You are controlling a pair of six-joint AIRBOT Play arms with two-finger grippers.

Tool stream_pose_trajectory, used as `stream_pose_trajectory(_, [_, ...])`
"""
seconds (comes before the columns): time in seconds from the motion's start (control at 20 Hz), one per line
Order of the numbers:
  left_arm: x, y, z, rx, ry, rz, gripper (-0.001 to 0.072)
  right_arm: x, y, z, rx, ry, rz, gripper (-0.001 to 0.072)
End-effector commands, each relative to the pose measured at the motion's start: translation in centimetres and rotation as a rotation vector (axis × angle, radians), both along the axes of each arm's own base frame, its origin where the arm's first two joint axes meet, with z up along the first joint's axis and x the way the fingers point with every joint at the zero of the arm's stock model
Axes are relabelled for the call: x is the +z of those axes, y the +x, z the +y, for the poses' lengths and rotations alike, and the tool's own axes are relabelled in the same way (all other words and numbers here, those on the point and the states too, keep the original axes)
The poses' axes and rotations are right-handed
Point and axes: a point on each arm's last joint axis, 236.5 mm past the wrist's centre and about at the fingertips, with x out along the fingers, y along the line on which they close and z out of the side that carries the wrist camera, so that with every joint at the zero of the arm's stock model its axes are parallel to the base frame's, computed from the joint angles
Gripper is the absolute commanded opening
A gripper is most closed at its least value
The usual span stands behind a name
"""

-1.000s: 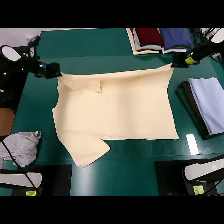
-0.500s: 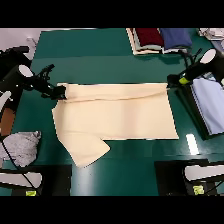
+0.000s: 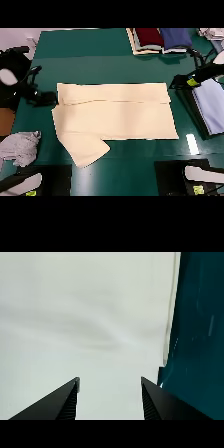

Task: Fold the shirts.

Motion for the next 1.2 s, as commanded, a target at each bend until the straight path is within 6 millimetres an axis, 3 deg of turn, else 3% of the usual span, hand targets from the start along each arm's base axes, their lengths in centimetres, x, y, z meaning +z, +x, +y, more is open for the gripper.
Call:
stream_pose_trajectory(0.0, [-1.3,-7.8,0.1,0.071,0.002,0.068,0.0537,1.7,-2.0,0.0,-0.024,-0.008,-0.072,0.0449])
stream_pose_trajectory(0.15, [-4.8,-13.7,-1.0,0.133,-0.048,0.155,0.0537,2.4,-2.8,0.5,-0.03,-0.018,-0.131,0.0449])
stream_pose_trajectory(0.25, [-6.5,-15.9,-2.6,0.147,-0.115,0.208,0.0537,3.0,-2.8,0.7,-0.027,-0.019,-0.153,0.0449])
stream_pose_trajectory(0.6, [-9.2,-17.0,-6.2,0.225,-0.296,0.23,0.0537,2.9,-3.4,0.8,-0.02,-0.017,-0.134,0.0449])
stream_pose_trajectory(0.75, [-9.0,-16.2,-7.5,0.233,-0.371,0.192,0.0535,2.9,-3.4,0.9,-0.019,-0.016,-0.132,0.0448])
stream_pose_trajectory(0.85, [-8.3,-15.3,-8.4,0.209,-0.417,0.147,0.0234,2.9,-3.9,1.0,-0.012,-0.013,-0.116,0.0448])
stream_pose_trajectory(0.95, [-7.7,-14.7,-8.6,0.191,-0.428,0.117,0.0024,2.8,-5.1,1.2,0.005,-0.011,-0.079,0.0448])
stream_pose_trajectory(1.05, [-6.6,-14.4,-8.5,0.141,-0.414,0.106,0.0024,2.3,-6.9,0.4,0.013,-0.012,-0.016,0.0447])
stream_pose_trajectory(1.15, [-5.4,-14.4,-7.8,0.083,-0.361,0.087,0.0023,0.2,-10.4,-1.1,-0.035,0.008,0.091,0.0448])
